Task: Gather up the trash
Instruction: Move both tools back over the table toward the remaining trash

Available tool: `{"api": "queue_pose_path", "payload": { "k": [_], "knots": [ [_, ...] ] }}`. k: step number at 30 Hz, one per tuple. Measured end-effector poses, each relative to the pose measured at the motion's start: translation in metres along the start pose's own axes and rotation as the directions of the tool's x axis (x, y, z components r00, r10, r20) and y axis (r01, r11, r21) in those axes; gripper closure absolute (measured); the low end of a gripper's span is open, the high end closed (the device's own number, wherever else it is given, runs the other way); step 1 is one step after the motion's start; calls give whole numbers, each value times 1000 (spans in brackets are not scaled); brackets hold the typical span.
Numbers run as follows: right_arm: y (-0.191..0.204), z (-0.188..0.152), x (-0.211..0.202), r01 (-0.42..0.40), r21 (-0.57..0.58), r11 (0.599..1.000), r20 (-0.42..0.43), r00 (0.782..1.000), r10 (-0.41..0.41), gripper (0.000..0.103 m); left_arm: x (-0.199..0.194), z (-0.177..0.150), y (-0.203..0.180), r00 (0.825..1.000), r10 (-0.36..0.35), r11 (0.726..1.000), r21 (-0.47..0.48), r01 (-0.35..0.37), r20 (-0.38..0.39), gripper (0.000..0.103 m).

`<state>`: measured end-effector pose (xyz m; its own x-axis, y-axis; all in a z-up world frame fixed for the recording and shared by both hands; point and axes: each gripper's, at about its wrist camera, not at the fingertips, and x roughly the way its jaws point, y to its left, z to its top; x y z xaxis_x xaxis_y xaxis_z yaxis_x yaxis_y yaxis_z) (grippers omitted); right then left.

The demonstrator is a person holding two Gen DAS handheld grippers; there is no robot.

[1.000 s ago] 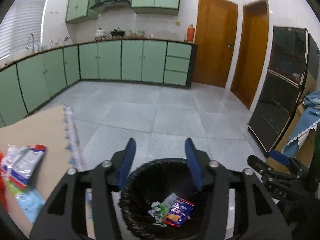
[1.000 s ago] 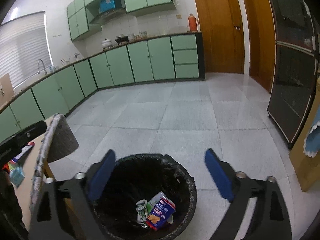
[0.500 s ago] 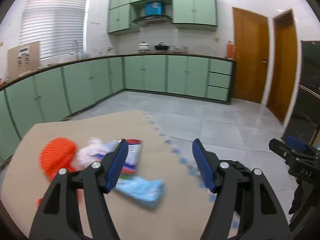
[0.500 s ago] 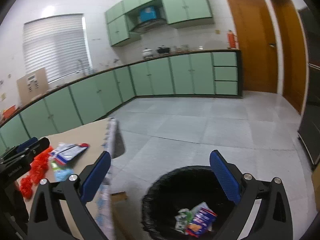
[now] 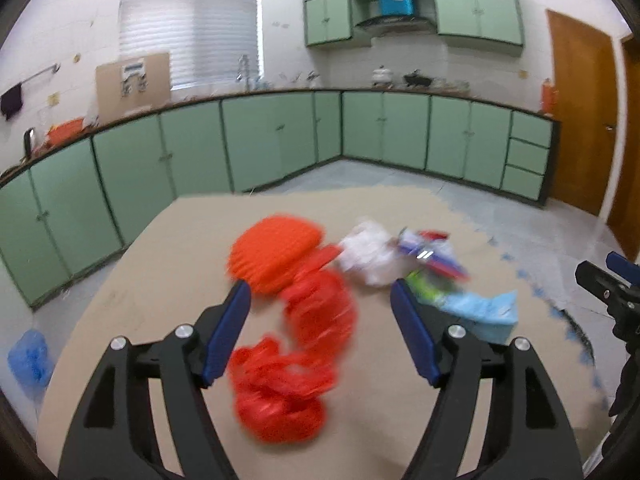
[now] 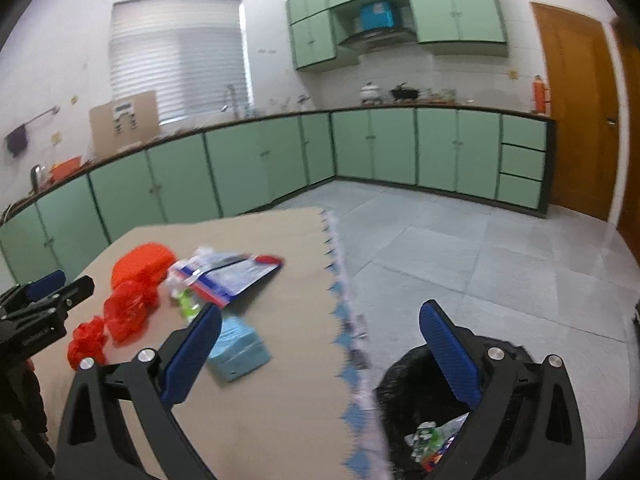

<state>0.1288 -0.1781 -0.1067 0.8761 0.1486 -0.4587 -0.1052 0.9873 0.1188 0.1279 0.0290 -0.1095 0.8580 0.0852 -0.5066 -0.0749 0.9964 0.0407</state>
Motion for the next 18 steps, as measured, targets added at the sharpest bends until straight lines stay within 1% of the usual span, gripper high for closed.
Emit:
{"api": "queue_pose_path", "payload": {
  "k": [4, 7, 12, 14, 17, 18],
  "knots": [
    [27, -7, 19, -40, -67, 997, -50, 998, 37, 6, 6, -12, 22, 997, 52, 998, -35, -54, -48, 33],
    [36, -9, 30, -52, -88, 995, -84, 995, 44, 6, 12, -16, 29, 995, 61, 996, -65, -67, -79, 33],
    [40, -5, 28, -45, -81, 996, -53, 998, 41, 6, 17, -21, 30, 991, 62, 994, -85, -72, -116, 33],
    [42, -4, 29, -45, -94, 995, -55, 998, 40, 6, 20, -23, 28, 990, 55, 993, -95, -68, -133, 33],
    [43, -5, 30, -54, -110, 992, -68, 997, 47, 6, 25, -28, 27, 985, 40, 993, -99, -57, -166, 35],
    [44, -5, 31, -59, -115, 992, -74, 996, 51, 6, 26, -29, 25, 984, 37, 994, -96, -54, -173, 42]
  ]
}}
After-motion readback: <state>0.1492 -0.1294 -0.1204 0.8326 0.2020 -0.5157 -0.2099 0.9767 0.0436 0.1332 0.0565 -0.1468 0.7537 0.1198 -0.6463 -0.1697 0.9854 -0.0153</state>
